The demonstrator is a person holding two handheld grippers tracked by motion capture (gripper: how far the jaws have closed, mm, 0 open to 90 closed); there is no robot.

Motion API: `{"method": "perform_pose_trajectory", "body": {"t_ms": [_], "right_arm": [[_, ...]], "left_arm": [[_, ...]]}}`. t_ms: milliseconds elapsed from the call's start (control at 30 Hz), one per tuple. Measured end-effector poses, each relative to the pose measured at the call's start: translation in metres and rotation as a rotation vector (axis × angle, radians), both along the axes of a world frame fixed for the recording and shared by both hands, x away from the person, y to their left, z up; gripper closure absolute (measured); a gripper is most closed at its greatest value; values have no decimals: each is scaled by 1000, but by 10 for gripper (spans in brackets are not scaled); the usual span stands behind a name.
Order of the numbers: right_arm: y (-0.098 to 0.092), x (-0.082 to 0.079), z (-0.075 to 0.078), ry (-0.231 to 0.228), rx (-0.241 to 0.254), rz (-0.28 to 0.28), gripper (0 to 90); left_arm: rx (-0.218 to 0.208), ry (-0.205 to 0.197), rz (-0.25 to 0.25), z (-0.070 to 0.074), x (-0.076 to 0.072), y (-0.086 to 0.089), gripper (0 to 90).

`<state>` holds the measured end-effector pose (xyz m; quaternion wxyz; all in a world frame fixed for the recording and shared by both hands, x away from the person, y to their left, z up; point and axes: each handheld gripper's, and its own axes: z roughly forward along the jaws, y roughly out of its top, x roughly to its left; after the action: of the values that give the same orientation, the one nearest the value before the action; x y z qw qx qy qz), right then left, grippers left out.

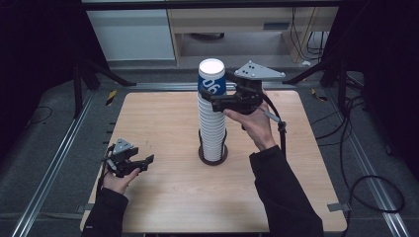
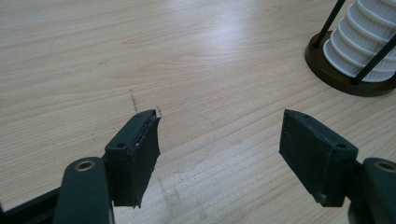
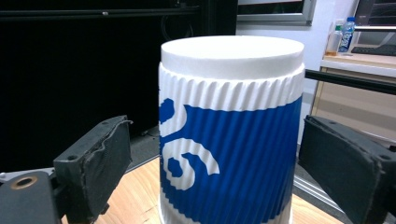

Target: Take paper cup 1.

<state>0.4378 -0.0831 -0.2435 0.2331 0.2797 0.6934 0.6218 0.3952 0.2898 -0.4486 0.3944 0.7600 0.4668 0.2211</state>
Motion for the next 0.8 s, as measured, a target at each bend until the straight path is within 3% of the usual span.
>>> {"method": "perform_pose_trajectory", "body": {"t_ms": [467,667,800], "right_arm": [[15,15,-15,28,-18,-16,99],[17,18,-19,23,-19,-33,180],[16,17,-18,22,-22,-35,187]], "left_arm": [[5,5,-3,-1,0,-1,274],[4,4,-2,0,0,0,273],[12,6,-2,-1,0,-1,271]]}}
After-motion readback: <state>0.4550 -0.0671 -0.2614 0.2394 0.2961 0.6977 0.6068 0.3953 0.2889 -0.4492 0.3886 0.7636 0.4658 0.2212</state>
